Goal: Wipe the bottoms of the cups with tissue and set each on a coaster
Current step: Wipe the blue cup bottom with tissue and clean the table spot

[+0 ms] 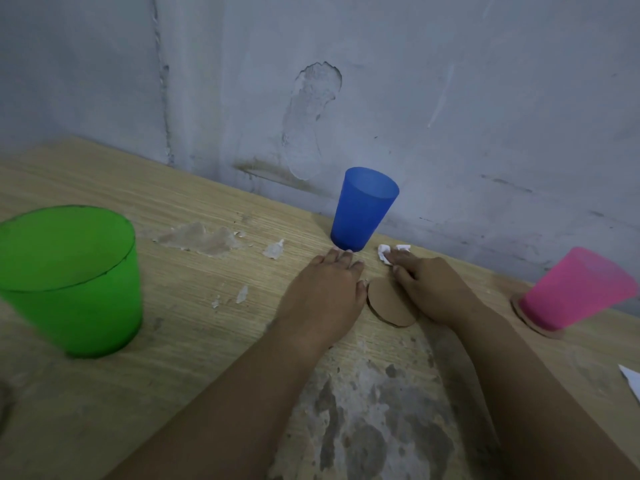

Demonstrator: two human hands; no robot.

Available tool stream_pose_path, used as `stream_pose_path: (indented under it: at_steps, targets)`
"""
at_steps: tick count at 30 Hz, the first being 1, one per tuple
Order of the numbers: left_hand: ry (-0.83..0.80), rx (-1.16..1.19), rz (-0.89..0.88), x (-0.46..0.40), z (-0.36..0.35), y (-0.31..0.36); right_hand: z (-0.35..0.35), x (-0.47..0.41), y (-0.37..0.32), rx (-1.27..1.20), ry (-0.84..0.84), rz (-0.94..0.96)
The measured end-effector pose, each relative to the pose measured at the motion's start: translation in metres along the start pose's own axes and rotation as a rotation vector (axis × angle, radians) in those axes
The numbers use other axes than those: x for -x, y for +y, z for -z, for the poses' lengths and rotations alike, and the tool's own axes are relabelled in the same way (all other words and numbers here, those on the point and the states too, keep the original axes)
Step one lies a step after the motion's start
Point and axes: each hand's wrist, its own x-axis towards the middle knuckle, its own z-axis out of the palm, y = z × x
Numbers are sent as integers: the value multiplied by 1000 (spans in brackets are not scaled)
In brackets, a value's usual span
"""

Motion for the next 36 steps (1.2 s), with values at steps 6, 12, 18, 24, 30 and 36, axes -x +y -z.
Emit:
stream_pose_path:
  at_steps: [6, 12, 18, 24, 30, 36]
  targets:
    - [16, 6, -5, 1, 0, 0, 4, -25, 6, 46, 5, -73]
    - [20, 14, 0, 1, -3, -1, 3, -19, 12, 35, 57, -137]
    - [20, -1, -2, 0, -3, -1, 8, 3, 10, -27, 68, -86]
    - [3, -12, -3, -1, 0, 1, 1, 3, -4, -110, 79, -53]
    - [8, -12, -6, -1, 1, 0, -7, -13, -17, -68, 130, 47]
    - [11, 2, -5, 0, -1, -1, 2, -7, -8, -95, 212, 138]
